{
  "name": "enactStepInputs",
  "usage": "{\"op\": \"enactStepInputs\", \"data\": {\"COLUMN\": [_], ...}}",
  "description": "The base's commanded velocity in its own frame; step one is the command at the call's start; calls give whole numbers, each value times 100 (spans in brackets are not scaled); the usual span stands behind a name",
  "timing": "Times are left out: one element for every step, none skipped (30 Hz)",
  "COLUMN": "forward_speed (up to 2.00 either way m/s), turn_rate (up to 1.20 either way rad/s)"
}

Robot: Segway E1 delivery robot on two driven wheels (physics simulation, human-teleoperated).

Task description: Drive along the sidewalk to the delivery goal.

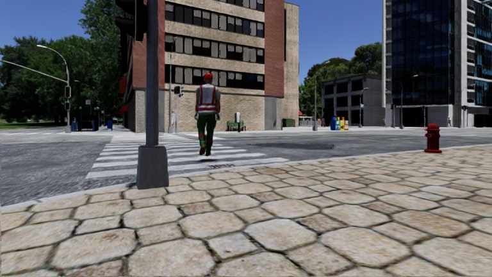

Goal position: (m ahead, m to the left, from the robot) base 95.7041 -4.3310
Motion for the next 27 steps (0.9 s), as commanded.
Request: {"op": "enactStepInputs", "data": {"forward_speed": [200, 200, 200, 200, 200, 200, 200, 200, 200, 200, 200, 200, 200, 200, 200, 200, 200, 200, 200, 200, 200, 200, 200, 200, 200, 200, 200], "turn_rate": [0, 0, 0, 0, 0, 0, 0, 0, 0, 0, 0, 0, 0, 0, 0, 0, 0, 0, 0, 0, 0, 0, 0, 0, 0, 0, 0]}}
